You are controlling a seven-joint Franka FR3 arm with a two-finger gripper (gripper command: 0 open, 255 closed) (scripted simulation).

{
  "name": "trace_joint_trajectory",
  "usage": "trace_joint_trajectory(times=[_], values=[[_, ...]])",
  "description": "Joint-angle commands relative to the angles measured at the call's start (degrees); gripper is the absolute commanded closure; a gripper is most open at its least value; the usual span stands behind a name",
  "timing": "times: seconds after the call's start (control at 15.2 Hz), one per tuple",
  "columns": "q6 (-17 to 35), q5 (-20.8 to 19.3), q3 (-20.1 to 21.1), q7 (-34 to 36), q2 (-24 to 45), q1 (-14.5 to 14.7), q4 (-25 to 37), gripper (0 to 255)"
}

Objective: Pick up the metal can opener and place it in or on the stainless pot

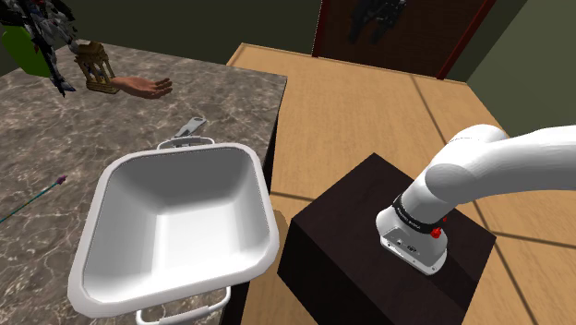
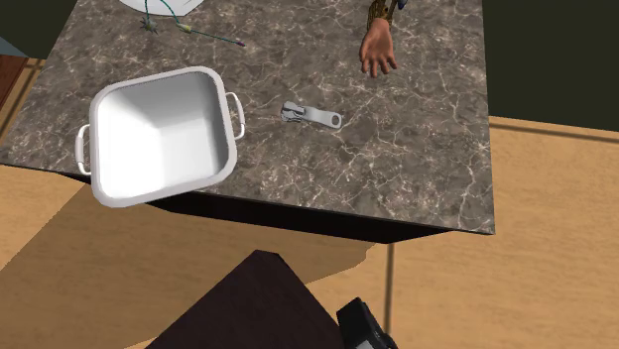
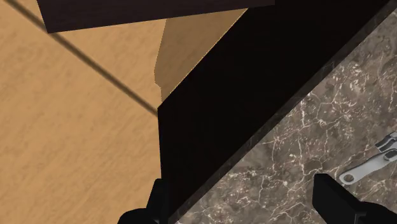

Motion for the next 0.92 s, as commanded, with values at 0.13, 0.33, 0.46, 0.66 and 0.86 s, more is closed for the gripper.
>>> trace_joint_trajectory(times=[0.13, 0.33, 0.46, 0.66, 0.86], values=[[1.5, 1.3, 2.8, 3.8, 1.6, 0.3, -0.3, 0], [3.8, 3.0, 7.0, 9.5, 4.8, 0.7, -0.1, 0], [5.3, 3.9, 9.7, 13.2, 7.3, 0.9, 0.4, 0], [7.5, 5.0, 13.6, 18.9, 11.7, 1.1, 1.9, 0], [9.7, 5.6, 17.4, 24.5, 16.8, 1.1, 4.1, 0]])
